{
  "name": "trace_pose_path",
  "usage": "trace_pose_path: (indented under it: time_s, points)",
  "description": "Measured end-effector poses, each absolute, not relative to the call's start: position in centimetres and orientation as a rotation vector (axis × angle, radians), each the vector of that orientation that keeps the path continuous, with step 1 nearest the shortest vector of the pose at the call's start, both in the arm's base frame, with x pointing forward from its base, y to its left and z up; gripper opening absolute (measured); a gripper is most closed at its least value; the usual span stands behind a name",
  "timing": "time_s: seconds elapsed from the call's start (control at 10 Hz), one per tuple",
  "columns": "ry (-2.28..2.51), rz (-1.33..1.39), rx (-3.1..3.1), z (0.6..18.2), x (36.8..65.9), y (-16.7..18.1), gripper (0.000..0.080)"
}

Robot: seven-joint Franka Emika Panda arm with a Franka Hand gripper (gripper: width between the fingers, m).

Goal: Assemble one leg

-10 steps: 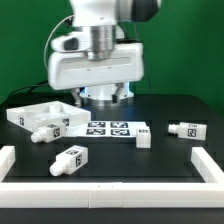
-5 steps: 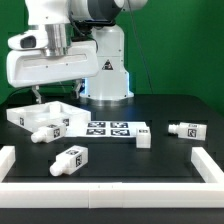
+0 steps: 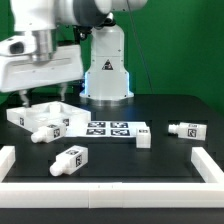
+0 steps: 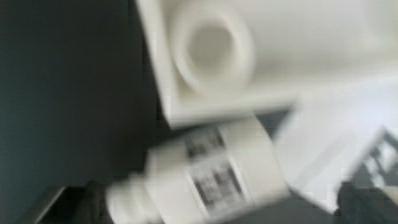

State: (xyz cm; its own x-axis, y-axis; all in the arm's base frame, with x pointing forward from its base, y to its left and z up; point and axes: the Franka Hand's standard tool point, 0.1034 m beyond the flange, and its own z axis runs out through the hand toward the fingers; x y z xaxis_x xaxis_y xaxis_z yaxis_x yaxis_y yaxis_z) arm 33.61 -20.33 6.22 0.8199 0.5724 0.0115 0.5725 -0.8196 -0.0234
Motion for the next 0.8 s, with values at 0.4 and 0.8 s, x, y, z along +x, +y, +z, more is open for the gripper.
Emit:
trace_pose_path:
  time_s: [0.4, 0.8]
  points:
    - [-0.966, 0.02, -2.943, 4.8, 32.4, -22.9, 0.0649]
    - [-1.016, 0.08, -2.926, 1.4, 30.9, -24.3, 0.0649]
